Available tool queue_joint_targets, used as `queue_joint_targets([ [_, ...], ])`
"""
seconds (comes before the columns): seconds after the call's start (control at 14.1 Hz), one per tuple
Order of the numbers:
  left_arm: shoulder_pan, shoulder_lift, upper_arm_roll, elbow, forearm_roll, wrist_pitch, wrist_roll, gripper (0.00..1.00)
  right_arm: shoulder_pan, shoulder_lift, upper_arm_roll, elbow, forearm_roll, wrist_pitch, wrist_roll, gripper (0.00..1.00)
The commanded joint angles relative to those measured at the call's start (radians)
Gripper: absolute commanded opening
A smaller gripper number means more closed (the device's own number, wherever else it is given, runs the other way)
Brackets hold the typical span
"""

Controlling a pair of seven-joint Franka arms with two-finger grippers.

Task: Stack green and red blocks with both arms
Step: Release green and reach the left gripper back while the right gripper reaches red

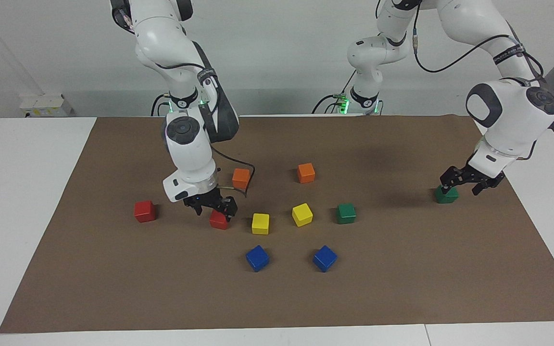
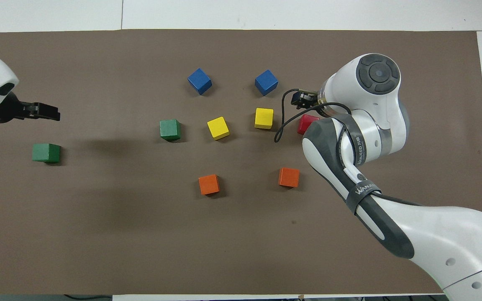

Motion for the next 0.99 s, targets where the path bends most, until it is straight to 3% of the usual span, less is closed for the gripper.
queue_joint_targets([
  [0.0,-0.130,0.053,0.012,0.076,0.018,-0.042,-0.183,1.00,0.018,0.018,0.002,0.008,-0.015,0.033,0.055,1.00],
  [0.28,-0.250,0.064,0.008,0.073,0.010,-0.001,-0.272,1.00,0.022,0.044,0.002,-0.008,-0.015,0.079,0.060,1.00],
  [0.57,-0.356,0.160,0.009,0.071,0.012,0.094,-0.369,1.00,0.023,0.049,0.002,-0.058,-0.017,0.139,0.046,1.00],
  [0.92,-0.410,0.183,0.009,-0.025,0.016,0.204,-0.415,1.00,0.022,0.043,0.002,-0.088,-0.018,0.150,0.044,1.00],
])
